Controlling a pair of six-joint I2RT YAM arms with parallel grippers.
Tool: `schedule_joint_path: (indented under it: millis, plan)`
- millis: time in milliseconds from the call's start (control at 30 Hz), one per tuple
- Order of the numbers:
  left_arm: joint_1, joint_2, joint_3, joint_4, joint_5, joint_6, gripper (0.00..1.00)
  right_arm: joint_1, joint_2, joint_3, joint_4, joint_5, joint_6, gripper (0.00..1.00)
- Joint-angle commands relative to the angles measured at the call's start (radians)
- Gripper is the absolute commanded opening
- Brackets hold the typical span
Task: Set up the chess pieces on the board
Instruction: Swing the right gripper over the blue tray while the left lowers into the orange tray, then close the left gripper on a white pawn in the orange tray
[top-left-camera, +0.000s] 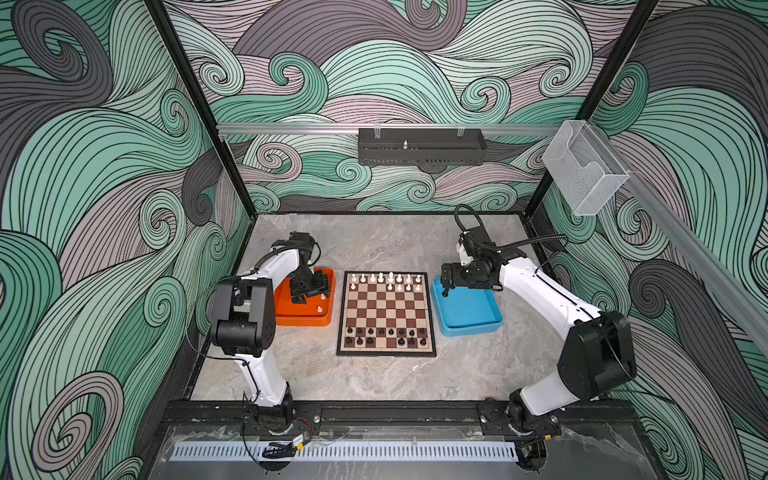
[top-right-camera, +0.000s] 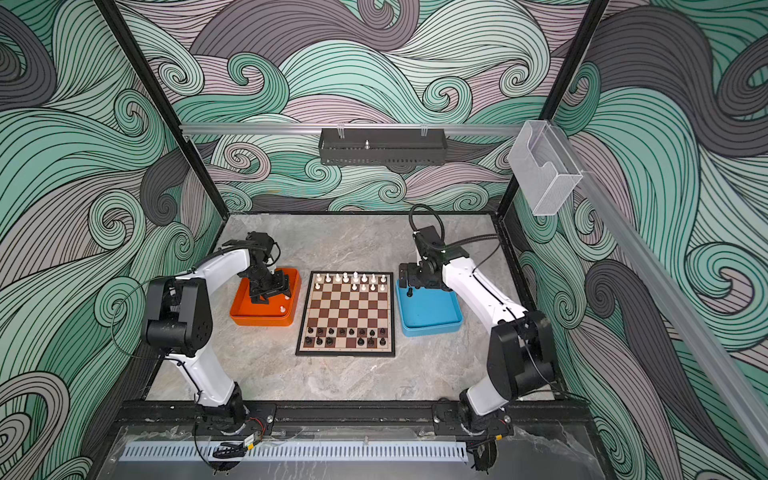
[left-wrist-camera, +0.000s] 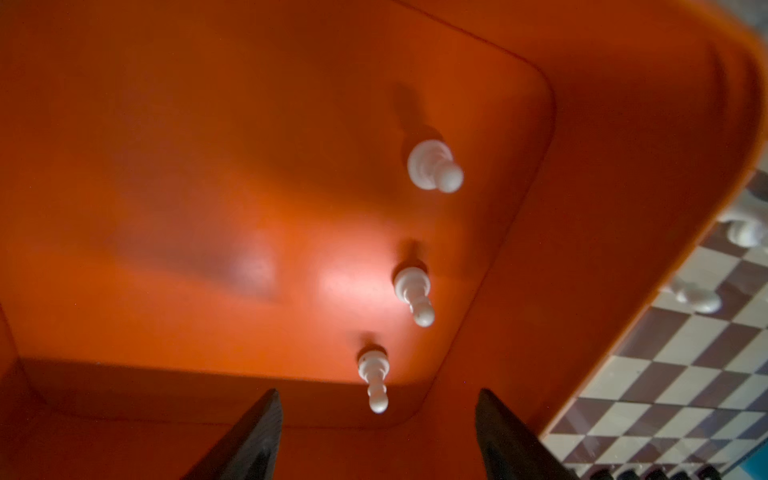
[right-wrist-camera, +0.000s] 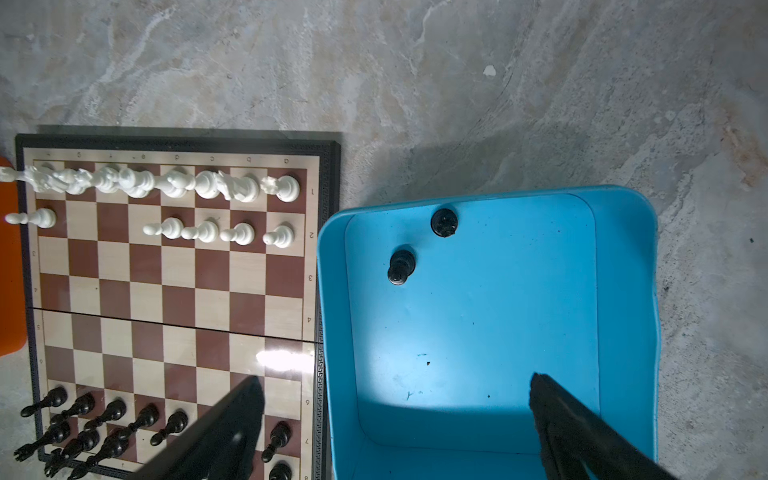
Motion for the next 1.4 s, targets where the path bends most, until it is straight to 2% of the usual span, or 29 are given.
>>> schedule_joint_path:
  millis: [0, 233, 533, 1133, 1300, 1367]
  plan:
    - [-0.004, 0.015, 0.053, -0.013, -0.044, -0.019, 0.69, -0.02, -0.016, -0.018, 0.013, -0.019, -0.018, 1.0]
    - [-0.004, 0.049, 0.087, -0.018, -0.074, -0.03, 0.65, -0.042, -0.011, -0.031, 0.023, -0.048, -0.03, 1.0]
    - [-0.008, 0.1, 0.123, -0.021, -0.076, -0.037, 0.55, -0.066, 0.003, -0.029, 0.029, -0.074, -0.042, 1.0]
    - [-0.039, 0.135, 0.136, -0.014, -0.076, -0.04, 0.51, -0.081, 0.016, -0.034, 0.037, -0.093, -0.044, 1.0]
    - [-0.045, 0.137, 0.133, -0.015, -0.087, -0.039, 0.46, -0.083, 0.017, -0.034, 0.036, -0.095, -0.044, 0.99]
    - [-0.048, 0.137, 0.133, -0.017, -0.091, -0.039, 0.39, -0.084, 0.018, -0.036, 0.038, -0.096, -0.044, 1.0]
